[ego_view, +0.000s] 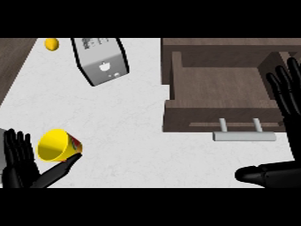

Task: Pick up the cup, place it into the drawer and close the drawer

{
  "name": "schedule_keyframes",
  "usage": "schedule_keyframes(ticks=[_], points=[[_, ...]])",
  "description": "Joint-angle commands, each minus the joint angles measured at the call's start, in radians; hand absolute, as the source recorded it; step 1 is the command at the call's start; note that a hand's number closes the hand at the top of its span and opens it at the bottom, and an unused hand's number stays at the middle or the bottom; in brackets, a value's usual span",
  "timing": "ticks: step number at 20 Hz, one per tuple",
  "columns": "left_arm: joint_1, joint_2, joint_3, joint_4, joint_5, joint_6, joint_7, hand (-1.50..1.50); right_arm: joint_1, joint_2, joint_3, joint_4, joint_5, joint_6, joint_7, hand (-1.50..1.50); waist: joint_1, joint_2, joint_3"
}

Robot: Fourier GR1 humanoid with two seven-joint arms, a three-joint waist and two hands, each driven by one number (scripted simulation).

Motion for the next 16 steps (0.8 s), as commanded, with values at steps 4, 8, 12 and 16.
schedule_keyframes(ticks=[4, 8, 12, 16], points=[[0.019, 0.023, 0.077, 0.135, 0.071, -0.108, -0.116, -1.5, 0.008, 0.048, 0.08, -0.043, 0.082, -0.047, 0.013, -1.5, 0.001, 0.0, 0.0], [-0.097, -0.003, 0.102, 0.292, 0.074, -0.083, -0.205, -1.5, 0.006, 0.001, 0.005, 0.004, 0.008, 0.016, -0.017, -1.5, -0.002, 0.001, 0.0], [-0.063, 0.011, 0.105, 0.264, 0.091, -0.087, -0.183, -1.5, -0.027, 0.01, 0.033, -0.01, 0.034, -0.012, 0.04, -1.5, 0.0, 0.0, 0.0], [-0.088, 0.024, 0.129, 0.376, 0.092, -0.117, -0.255, -1.5, 0.073, 0.044, 0.053, -0.037, 0.035, 0.003, -0.032, -1.5, -0.002, 0.0, 0.0]])
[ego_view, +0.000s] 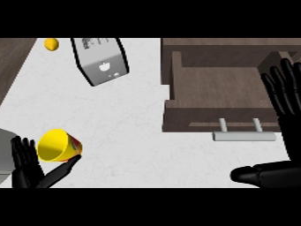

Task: Pick up the cup, place it into the drawer and close the drawer

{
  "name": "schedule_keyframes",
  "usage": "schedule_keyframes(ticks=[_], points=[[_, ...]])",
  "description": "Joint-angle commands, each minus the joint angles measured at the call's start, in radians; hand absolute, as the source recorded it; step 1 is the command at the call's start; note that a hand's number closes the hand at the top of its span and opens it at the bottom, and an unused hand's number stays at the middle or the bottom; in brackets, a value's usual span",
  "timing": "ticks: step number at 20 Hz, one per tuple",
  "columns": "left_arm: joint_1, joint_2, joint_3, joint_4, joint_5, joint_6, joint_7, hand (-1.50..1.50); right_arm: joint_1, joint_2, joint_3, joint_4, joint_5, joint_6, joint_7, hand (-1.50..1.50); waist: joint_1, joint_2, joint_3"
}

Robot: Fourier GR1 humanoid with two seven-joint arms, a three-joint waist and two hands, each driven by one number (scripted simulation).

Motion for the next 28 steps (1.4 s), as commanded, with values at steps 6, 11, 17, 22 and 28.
schedule_keyframes(ticks=[6, 11, 17, 22, 28], points=[[-0.069, 0.057, 0.056, 0.174, 0.029, -0.073, -0.073, -1.5, -0.009, -0.01, -0.021, -0.033, -0.018, -0.004, 0.04, -1.5, -0.001, 0.0, 0.0], [-0.062, 0.055, 0.046, 0.177, 0.037, -0.099, -0.104, -1.5, 0.077, 0.024, 0.037, -0.009, 0.04, 0.022, -0.084, -1.5, 0.0, 0.0, 0.0], [-0.186, 0.048, 0.084, 0.415, 0.075, -0.15, -0.239, -1.5, -0.014, 0.001, -0.006, 0.022, -0.002, 0.007, -0.006, -1.5, -0.001, 0.0, 0.0], [-0.168, 0.061, 0.079, 0.406, 0.101, -0.197, -0.228, -1.5, 0.008, -0.002, -0.019, -0.009, -0.03, 0.02, 0.0, -1.5, 0.0, 0.0, 0.0], [-0.24, 0.061, 0.08, 0.484, 0.134, -0.293, -0.261, -1.5, -0.008, 0.015, 0.028, -0.068, 0.015, -0.032, 0.085, -1.5, -0.002, 0.0, 0.0]])
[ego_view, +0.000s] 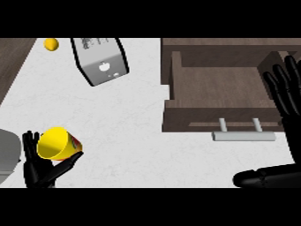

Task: Pick up the cup, place it into the drawer and close the drawer

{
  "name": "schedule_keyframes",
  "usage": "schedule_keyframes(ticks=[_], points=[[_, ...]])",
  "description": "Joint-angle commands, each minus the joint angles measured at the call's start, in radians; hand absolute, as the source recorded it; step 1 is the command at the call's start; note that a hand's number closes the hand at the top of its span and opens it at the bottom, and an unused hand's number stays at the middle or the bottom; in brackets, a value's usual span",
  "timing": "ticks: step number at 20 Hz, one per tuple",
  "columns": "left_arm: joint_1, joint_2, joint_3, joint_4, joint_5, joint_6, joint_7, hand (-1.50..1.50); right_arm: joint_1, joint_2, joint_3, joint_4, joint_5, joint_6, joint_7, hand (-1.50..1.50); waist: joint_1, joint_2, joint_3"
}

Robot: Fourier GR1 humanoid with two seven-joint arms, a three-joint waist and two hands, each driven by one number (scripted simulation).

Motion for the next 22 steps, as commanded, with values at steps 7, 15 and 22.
schedule_keyframes(ticks=[7, 15, 22], points=[[-0.086, 0.01, -0.006, 0.133, 0.037, -0.185, -0.077, 1.5, 0.064, 0.008, 0.006, 0.038, 0.017, 0.037, -0.096, -1.5, -0.003, 0.001, 0.0], [-0.028, -0.03, -0.038, -0.016, 0.012, -0.078, -0.133, 1.5, -0.005, -0.035, -0.063, 0.05, -0.04, 0.039, -0.032, -1.5, 0.005, -0.001, 0.001], [-0.196, 0.047, -0.137, 0.18, -0.102, -0.27, -0.138, 1.5, -0.03, 0.009, 0.002, 0.044, 0.013, 0.003, -0.038, -1.5, -0.005, 0.002, -0.001]])
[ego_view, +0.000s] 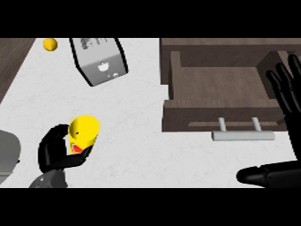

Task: Pick up the cup, place it into the drawer and close the drawer

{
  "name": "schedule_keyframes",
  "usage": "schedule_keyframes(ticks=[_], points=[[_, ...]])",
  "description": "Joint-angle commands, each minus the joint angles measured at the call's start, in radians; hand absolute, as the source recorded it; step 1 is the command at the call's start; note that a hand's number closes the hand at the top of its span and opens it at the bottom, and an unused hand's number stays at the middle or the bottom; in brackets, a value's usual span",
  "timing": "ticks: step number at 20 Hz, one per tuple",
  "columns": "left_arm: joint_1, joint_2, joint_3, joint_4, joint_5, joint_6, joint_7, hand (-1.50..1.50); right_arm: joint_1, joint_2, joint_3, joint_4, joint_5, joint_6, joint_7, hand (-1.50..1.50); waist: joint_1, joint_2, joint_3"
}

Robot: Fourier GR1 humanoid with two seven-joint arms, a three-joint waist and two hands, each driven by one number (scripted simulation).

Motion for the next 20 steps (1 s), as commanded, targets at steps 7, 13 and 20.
schedule_keyframes(ticks=[7, 13, 20], points=[[-0.071, 0.011, -0.045, -0.036, -0.023, -0.106, -0.038, 1.5, 0.008, 0.007, 0.022, -0.038, 0.002, -0.012, 0.048, -1.5, 0.003, -0.001, 0.0], [-0.01, 0.003, -0.158, -0.336, -0.045, -0.085, 0.142, 1.5, 0.042, -0.009, -0.011, -0.001, 0.004, 0.019, -0.028, -1.5, 0.015, -0.005, 0.002], [-0.029, -0.032, -0.214, -0.678, 0.005, 0.006, 0.439, 1.5, 0.064, 0.01, 0.027, -0.081, 0.02, -0.009, 0.039, -1.5, 0.009, -0.005, 0.001]])
